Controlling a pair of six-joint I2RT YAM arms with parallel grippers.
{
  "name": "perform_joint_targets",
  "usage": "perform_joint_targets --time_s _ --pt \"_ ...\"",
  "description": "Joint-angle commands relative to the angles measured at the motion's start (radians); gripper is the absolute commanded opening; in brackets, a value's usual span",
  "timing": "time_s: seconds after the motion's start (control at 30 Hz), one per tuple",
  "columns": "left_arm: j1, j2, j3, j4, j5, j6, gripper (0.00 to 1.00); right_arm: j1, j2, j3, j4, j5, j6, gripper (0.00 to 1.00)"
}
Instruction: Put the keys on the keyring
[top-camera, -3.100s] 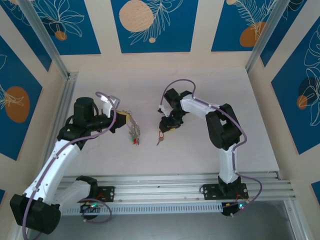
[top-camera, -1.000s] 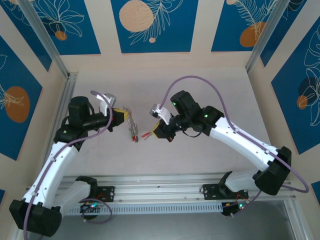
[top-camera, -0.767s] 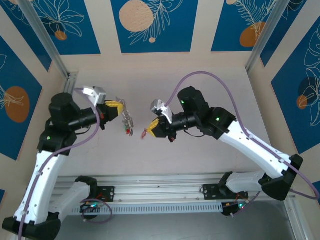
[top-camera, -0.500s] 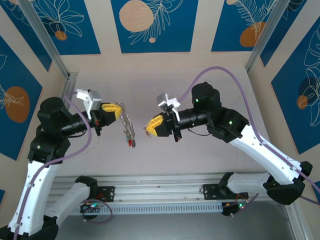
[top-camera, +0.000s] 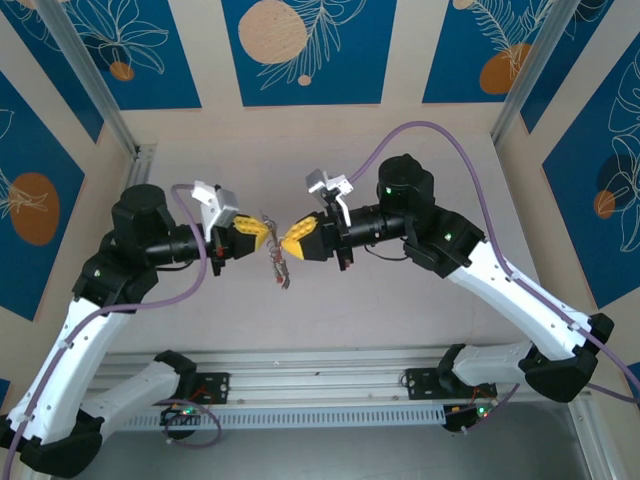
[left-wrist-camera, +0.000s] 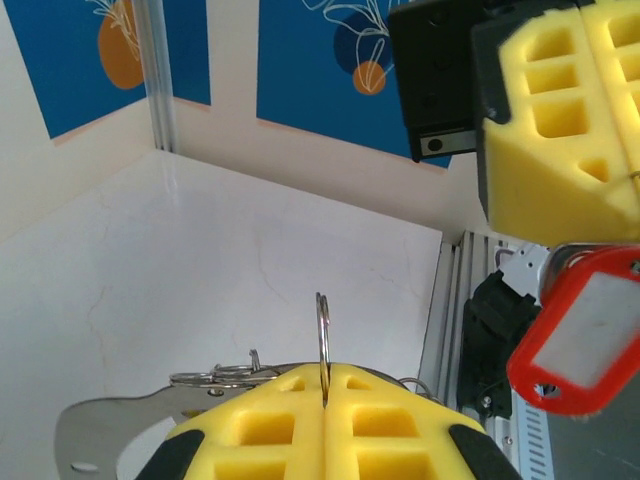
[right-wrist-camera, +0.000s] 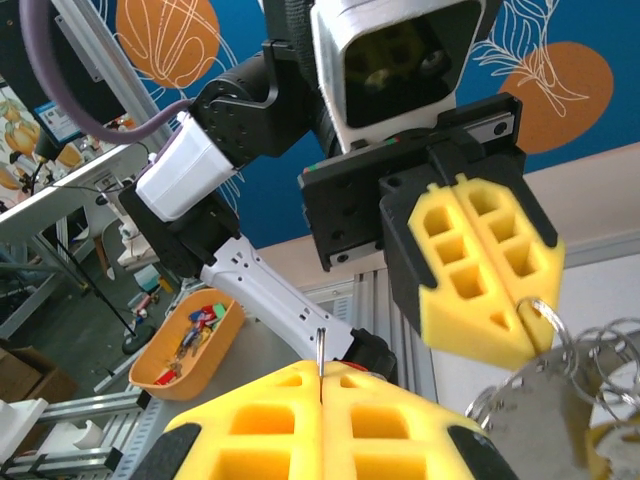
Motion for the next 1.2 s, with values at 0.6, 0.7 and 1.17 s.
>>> perform_joint_targets --time_s 0.6,0.7,1.17 --pt "-0.133 0.08 0.068 -0.016 -0.173 0.147 0.0 -0.043 0.064 0.06 -0.207 0.256 -0.026 0.0" --pt "-0.141 0.088 0.073 -0.024 -0.192 0.164 0.0 -0.043 0.057 0.048 -0.2 0.267 -0.02 0.0" --pt "-0.151 0.093 0.077 -0.032 -0.249 0.183 0.0 -0.001 -0.073 -0.057 -0.073 0.223 -0.08 0.0"
